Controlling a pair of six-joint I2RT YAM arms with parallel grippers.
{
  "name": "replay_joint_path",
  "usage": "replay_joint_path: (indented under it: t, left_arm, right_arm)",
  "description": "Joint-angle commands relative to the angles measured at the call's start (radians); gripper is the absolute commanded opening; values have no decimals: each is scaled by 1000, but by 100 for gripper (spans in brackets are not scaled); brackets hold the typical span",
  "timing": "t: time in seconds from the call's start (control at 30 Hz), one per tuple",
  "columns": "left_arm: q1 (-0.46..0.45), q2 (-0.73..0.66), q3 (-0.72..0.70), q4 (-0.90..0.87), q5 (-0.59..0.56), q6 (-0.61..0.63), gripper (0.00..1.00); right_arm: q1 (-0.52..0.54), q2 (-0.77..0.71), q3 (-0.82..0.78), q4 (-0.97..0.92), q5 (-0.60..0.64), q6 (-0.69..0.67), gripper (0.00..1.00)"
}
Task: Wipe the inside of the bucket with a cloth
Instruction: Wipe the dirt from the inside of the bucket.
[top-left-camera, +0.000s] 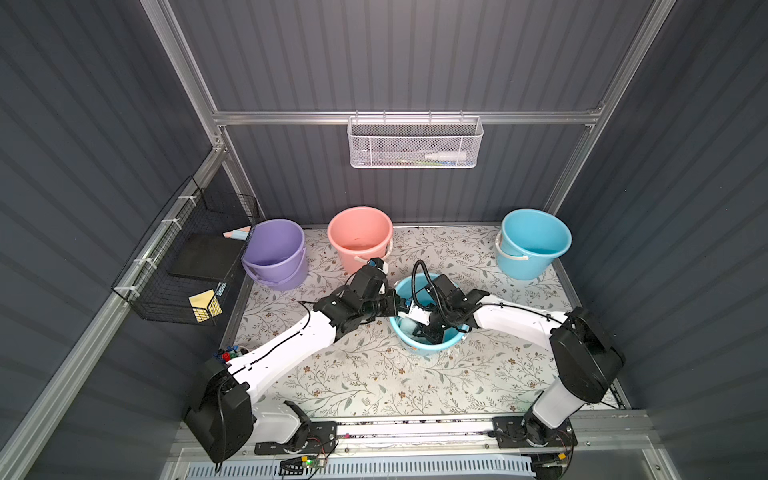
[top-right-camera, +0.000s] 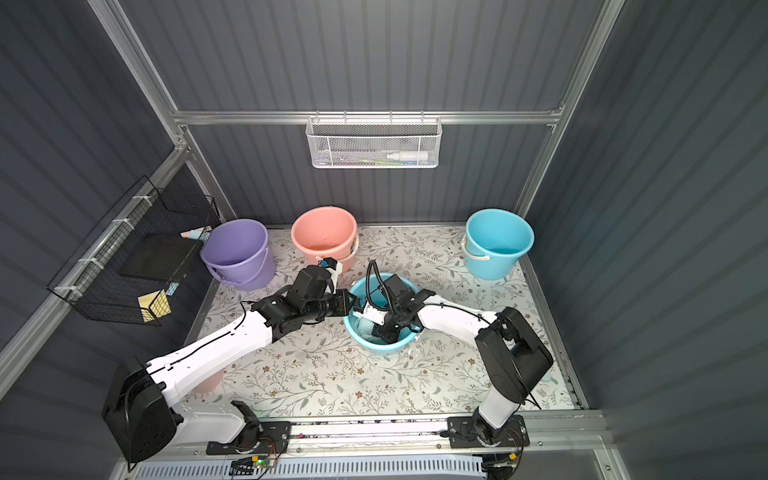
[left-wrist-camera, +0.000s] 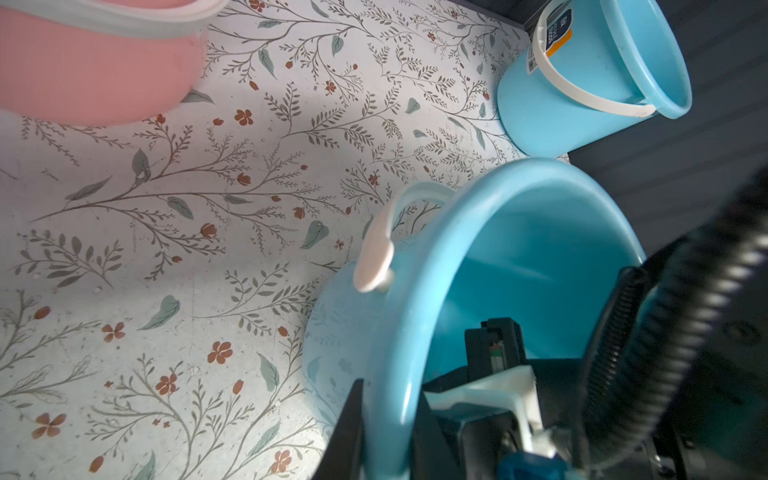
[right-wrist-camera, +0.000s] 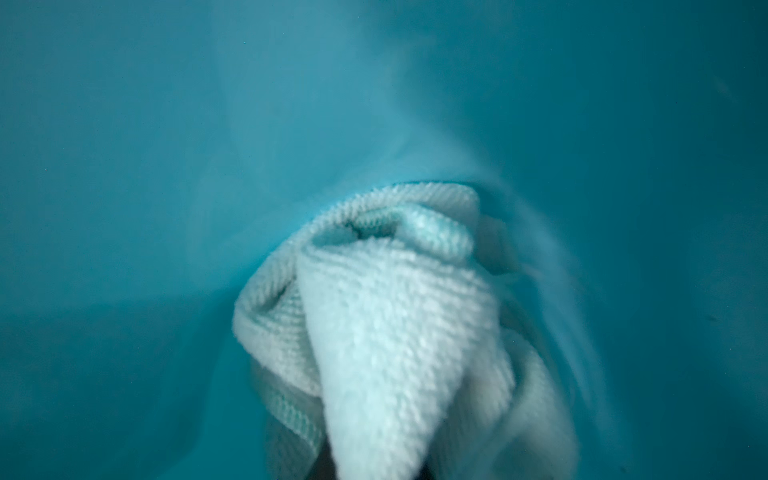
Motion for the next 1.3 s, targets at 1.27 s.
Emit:
replay_joint_path:
  t: [1.27]
  left_arm:
    - [1, -3, 47, 3, -42, 4, 0]
  right_arm:
    - [37, -63, 85, -628, 402, -75, 0]
